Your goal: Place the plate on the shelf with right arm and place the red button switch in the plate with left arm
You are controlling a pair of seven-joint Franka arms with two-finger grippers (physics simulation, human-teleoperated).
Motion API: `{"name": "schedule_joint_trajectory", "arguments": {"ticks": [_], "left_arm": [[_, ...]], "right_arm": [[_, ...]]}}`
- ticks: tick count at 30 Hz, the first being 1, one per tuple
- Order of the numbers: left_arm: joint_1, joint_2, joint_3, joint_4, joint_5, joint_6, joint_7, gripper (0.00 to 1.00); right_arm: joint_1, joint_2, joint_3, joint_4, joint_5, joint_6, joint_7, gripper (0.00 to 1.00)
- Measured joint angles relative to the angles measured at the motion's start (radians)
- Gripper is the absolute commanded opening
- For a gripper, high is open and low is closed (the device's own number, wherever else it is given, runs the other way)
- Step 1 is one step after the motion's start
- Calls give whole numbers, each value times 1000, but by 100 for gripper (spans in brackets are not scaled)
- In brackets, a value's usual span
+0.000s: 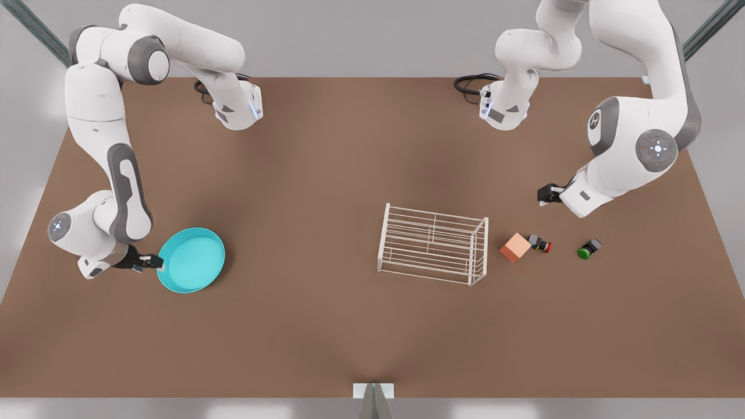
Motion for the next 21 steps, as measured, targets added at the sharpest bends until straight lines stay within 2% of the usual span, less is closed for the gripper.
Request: {"name": "schedule_joint_trajectory", "arguments": {"ticks": [3,9,12,18,21], "left_arm": [[2,0,1,0,0,0,-5,100],[20,-1,1,-1,0,0,-12,100],[27,-1,1,-5,0,0,-15,100],[27,-3,0,-9,1,-5,-20,100],[20,-2,1,-8,1,-7,-22,100]], "right_arm": [[-1,12,10,0,44,5,-30,74],[-23,30,34,0,74,7,-78,69],[-40,39,51,0,82,5,-98,63],[-42,40,55,0,89,-5,-134,32],[-41,40,56,0,94,-11,-155,27]]}}
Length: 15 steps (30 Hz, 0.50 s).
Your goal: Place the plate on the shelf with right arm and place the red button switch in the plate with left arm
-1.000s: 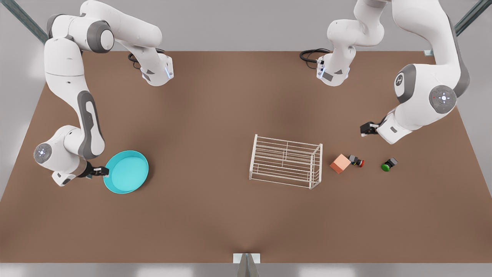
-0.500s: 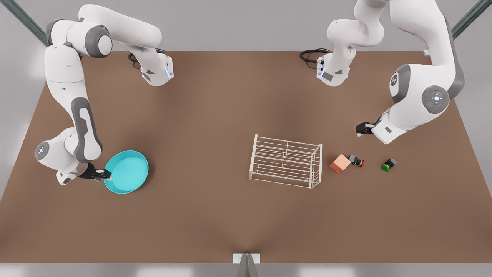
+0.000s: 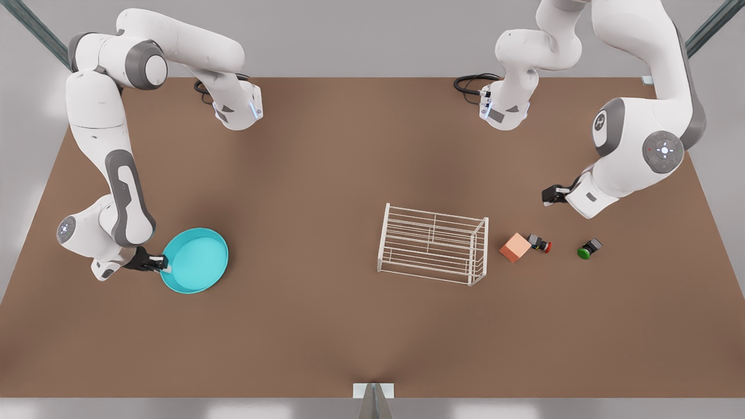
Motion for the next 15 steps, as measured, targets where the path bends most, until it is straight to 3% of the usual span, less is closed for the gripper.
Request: {"name": "schedule_joint_trajectory", "arguments": {"ticks": [6,15], "left_arm": [[-9,0,0,0,1,-3,-3,100],[-6,0,4,0,3,-4,-7,100]], "right_arm": [[9,-6,2,4,7,-10,-38,18],[5,-61,23,39,8,-73,-76,15]]}}
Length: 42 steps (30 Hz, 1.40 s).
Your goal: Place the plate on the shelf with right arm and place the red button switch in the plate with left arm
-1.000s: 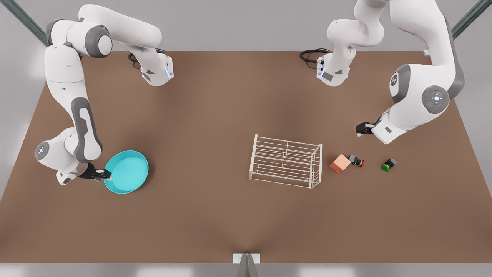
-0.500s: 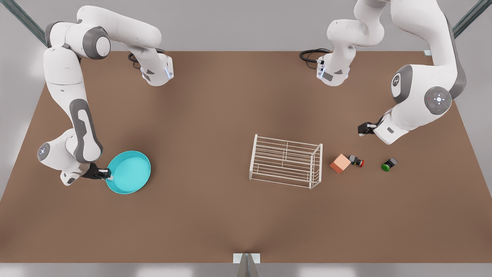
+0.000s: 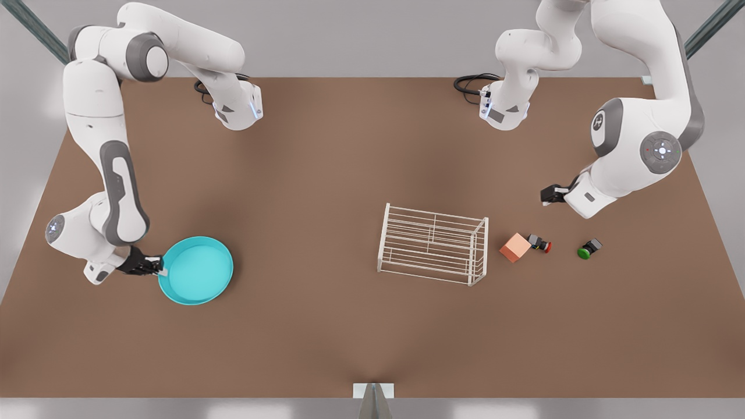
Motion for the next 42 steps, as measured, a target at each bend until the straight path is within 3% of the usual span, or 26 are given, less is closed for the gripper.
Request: {"name": "schedule_joint_trajectory", "arguments": {"ticks": [10,16,19,21,24,27,33,39,42], "left_arm": [[18,2,0,-19,14,0,-30,100],[-1,41,-7,-83,-26,43,-260,100],[156,73,-13,-93,-87,76,-356,100],[239,115,-18,-150,-90,131,-416,100],[165,144,-21,-289,-72,276,-524,100],[140,194,-20,-329,-59,412,-628,100],[139,266,-19,-323,-19,590,-806,100],[139,295,-20,-357,7,688,-946,100],[140,318,-19,-372,11,735,-1001,100]], "right_arm": [[-4,-76,85,50,84,-153,-33,15],[59,-87,168,130,143,-227,-38,15],[122,-96,173,165,152,-247,-22,15],[166,-97,173,193,155,-258,-4,15],[242,-97,172,234,155,-270,38,15],[314,-97,169,266,151,-276,91,15],[492,-66,124,341,149,-276,218,15],[762,17,-37,453,149,-270,364,15],[845,54,-72,504,150,-267,438,14]]}}
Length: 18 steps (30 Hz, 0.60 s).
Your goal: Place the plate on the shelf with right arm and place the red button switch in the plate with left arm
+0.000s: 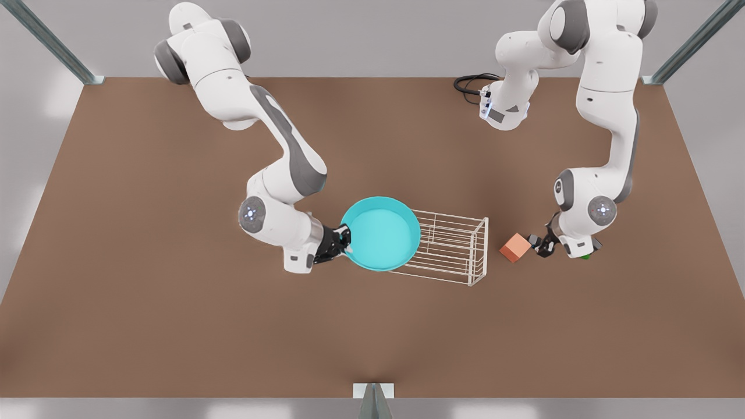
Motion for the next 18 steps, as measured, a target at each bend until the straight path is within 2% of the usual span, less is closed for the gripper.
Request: {"name": "schedule_joint_trajectory", "arguments": {"ticks": [8,18], "left_arm": [[-9,40,2,-2,3,84,-122,100],[-6,80,8,0,5,140,-216,100]], "right_arm": [[81,128,0,136,4,74,174,13],[173,190,0,177,9,214,342,13]]}}
